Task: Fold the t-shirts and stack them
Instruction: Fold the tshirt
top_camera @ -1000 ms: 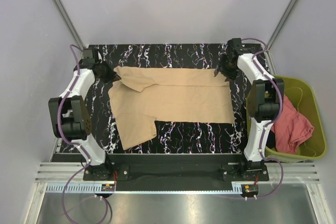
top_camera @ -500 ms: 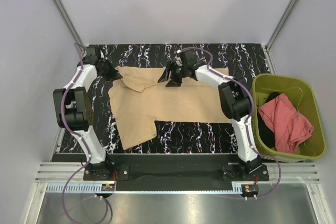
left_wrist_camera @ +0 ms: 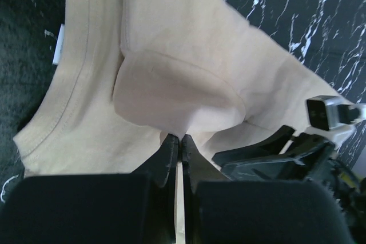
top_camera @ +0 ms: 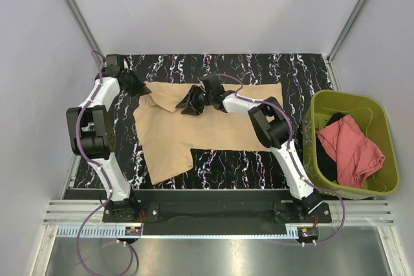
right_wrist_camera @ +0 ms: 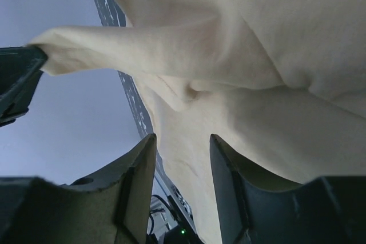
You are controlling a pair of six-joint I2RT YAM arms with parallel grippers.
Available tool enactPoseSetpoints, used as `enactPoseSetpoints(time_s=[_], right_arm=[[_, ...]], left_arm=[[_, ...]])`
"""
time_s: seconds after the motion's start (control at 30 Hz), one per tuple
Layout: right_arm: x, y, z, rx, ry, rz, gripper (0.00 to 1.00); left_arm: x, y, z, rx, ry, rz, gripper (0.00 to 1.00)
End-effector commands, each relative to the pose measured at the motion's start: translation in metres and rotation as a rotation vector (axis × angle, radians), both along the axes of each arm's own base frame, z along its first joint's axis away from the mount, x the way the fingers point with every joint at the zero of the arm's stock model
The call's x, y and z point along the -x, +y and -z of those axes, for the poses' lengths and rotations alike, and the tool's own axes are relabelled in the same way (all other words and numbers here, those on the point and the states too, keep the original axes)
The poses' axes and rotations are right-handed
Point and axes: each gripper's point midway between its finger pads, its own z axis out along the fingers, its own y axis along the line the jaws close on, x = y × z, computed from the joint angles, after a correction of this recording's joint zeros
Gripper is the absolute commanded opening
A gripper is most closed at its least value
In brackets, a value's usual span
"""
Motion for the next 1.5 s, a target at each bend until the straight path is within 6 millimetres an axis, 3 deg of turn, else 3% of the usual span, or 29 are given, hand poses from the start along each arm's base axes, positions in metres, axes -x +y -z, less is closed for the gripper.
enactPoseSetpoints(time_s=[0.0,0.3,1.07,1.27,1.37,1.47], right_arm=[[-0.022,0.013,-0.026,-0.066,-0.05,0.07,0.49],[-0.024,0.022,-0.011,-0.05,-0.048,0.096,0.4],[-0.036,0.038,0.019,0.025,-0.029,0.194,0.37],[-0.036,0.04,0.013,0.026,-0.04,0.18,0.21],[-0.032,0.042,0.0,0.02,-0.078,0.132,0.02],[-0.02,0.039,-0.019,0.024,-0.087,0.077,0.0]], left_arm=[[-0.033,0.004,-0.03,0.007,-0.124,-0.002,0.0],[-0.051,0.001,-0.026,0.04,-0.149,0.002,0.0],[-0.046,-0.004,-0.023,0.065,-0.146,0.001,0.0],[-0.043,-0.003,-0.023,0.062,-0.143,-0.002,0.0],[-0.041,-0.003,-0.022,0.062,-0.14,-0.002,0.0],[-0.035,-0.003,-0.022,0.058,-0.136,-0.003,0.0]])
